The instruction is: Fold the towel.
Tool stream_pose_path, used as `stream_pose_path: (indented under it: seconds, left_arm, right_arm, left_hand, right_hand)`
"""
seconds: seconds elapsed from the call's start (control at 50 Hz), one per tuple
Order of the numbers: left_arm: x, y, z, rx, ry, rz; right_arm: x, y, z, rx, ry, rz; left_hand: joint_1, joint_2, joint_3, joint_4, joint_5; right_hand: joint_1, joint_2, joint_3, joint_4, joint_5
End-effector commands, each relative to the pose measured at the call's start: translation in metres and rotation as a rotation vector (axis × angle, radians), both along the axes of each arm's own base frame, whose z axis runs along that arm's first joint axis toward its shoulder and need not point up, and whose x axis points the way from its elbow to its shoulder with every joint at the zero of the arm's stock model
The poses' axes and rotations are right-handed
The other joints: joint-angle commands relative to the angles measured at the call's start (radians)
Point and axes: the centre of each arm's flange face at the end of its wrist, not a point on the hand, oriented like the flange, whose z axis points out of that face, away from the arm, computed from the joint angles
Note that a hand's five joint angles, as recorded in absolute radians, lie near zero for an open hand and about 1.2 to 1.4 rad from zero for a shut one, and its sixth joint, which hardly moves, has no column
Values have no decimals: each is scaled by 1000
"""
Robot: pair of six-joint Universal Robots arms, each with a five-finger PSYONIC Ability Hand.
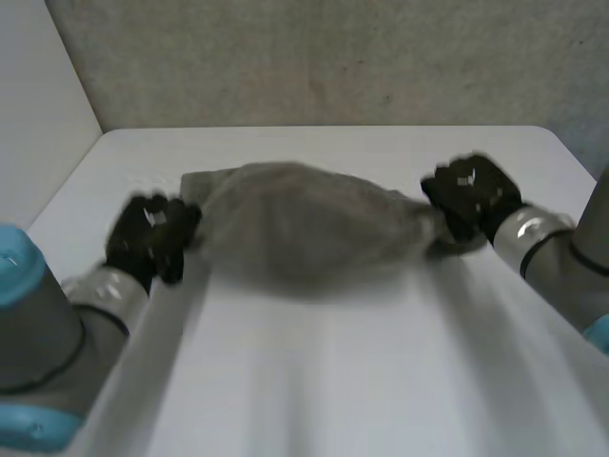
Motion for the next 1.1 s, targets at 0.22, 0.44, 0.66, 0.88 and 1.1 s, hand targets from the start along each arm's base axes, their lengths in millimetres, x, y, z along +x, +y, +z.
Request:
stream_pose_path:
  seconds: [0.22,0.44,0.66,0.88,1.1]
  left_arm:
    - [1,5,-37,57,-119,-17]
    - [4,2,-36,57,-117,-3]
    - [6,-17,-25,50,-10,41]
    - [1,-32,-12,83,130,66]
    - [-2,-35,-2,113,168,72]
  right_arm:
    - [-38,-19,-42,176,-75,-157]
    - [-41,11,-12,143,-123,-146]
    - [-39,64,2,78,-141,-89]
    - [2,97,-32,207,-105,49]
    - [34,97,-72,356,-115,90]
  left_hand:
    - [-24,-113,-155,-116,-244]
    - [-24,-113,-155,-116,-244]
    - [-24,-113,-155,-116,-244]
    - [-24,-113,-155,-116,-244]
    - [-24,-113,-155,-116,-244]
  right_hand:
    - [-704,-687,-726,-726,-725]
    - [-1035,-1019,-1057,-1057,-1057]
    - [-965,-949,-987,-987,-987]
    - [-971,-954,-993,-993,-992]
    - [-974,-957,-996,-996,-996]
